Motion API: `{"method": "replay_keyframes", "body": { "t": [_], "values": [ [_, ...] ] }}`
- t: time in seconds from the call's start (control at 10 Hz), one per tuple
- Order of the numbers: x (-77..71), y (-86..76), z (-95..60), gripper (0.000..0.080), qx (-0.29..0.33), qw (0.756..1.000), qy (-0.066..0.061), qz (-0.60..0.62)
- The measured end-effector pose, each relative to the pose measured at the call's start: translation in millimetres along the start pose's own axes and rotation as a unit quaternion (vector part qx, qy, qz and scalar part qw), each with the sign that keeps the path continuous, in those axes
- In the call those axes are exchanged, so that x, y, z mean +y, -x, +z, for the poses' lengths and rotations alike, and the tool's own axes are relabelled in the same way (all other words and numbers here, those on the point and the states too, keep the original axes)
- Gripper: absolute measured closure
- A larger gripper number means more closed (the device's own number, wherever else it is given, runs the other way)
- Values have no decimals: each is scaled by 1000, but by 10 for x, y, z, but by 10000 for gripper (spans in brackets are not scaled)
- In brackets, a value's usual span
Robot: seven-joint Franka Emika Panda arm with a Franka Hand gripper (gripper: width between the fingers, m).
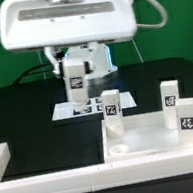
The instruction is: Assemble square table
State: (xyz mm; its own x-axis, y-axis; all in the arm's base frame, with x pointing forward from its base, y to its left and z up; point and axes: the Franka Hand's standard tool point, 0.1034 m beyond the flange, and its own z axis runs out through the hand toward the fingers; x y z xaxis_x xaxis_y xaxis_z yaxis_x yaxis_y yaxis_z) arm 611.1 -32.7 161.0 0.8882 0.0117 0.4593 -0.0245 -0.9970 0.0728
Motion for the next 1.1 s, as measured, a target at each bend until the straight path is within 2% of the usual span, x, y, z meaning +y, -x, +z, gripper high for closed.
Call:
{"method": "replay_keyframes", "body": {
  "t": [0.1, 0.2, 0.6, 0.7, 0.8, 0.9, 1.1],
  "values": [
    [-104, -43, 18, 509, 24, 1000, 0, -1],
    [-33, -21, 16, 509, 44, 999, 10, -13],
    [-27, 31, 48, 509, 34, 999, 9, -13],
    [36, 123, 80, 509, 47, 998, 18, -22],
    [-8, 234, 168, 509, 52, 998, 17, -23],
    [-88, 272, 249, 509, 59, 998, 10, -24],
    [-198, 241, 307, 509, 66, 998, -5, -17]
  ]
}}
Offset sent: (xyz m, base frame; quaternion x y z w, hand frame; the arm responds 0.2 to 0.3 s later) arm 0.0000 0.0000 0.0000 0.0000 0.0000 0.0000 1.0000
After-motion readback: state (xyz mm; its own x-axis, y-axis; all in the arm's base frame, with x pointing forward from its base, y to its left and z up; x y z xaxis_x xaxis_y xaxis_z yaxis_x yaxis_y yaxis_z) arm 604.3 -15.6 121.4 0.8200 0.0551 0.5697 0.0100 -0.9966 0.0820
